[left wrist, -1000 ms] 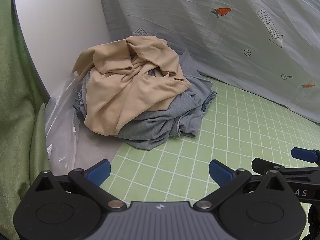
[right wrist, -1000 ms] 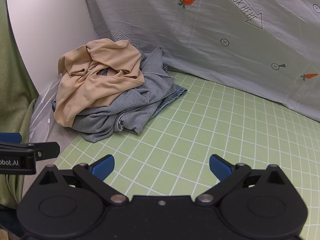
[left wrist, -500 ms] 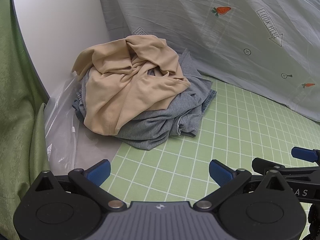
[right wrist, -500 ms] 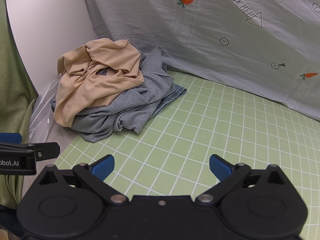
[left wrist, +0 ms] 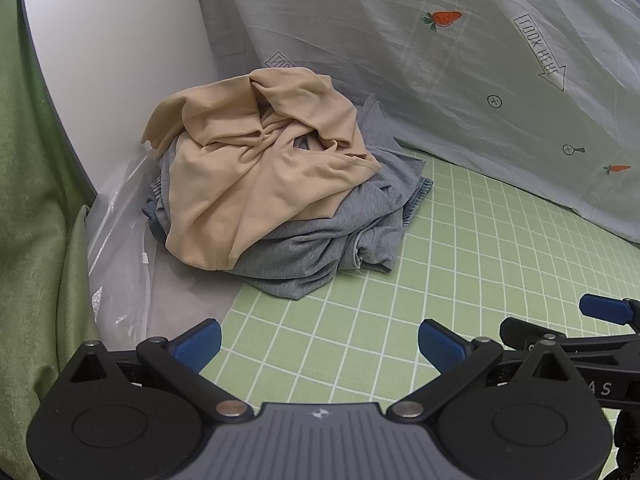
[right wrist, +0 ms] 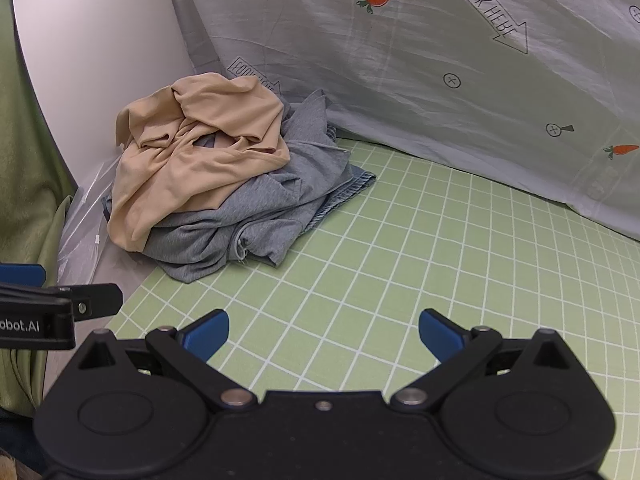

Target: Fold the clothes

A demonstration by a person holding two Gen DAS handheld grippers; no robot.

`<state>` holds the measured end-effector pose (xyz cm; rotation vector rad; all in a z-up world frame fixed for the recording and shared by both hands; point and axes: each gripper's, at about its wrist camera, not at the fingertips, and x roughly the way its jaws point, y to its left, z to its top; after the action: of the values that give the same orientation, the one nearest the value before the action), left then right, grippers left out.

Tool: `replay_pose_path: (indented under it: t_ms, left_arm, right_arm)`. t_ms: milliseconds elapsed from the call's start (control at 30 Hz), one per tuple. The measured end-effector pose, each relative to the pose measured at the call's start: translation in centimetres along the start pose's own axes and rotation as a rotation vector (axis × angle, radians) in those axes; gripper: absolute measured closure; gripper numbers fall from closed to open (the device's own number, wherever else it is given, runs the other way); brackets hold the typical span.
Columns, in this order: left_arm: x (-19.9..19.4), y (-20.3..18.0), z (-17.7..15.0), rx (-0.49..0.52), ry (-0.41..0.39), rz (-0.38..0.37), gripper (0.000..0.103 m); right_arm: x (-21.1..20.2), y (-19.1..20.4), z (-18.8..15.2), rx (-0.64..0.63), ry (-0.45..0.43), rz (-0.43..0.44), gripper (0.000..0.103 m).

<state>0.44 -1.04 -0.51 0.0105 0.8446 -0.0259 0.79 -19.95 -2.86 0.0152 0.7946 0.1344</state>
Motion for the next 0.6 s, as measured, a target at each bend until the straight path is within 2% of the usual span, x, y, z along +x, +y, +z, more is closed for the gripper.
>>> replay_pose_path:
  t_ms: [333,600]
  left_arm:
    - [1.3,0.9,2.0,-0.020,0.010,0.034,0.000]
    - [3.9,3.9,6.0,-0.097,0.000,0.076,0.000]
  right_arm:
    - [1.4,0.9,1.7,-0.049,0.011,0.022,0.001]
    - [4.8,2.8,6.4,-0.098,-0.013,0.051,0.001]
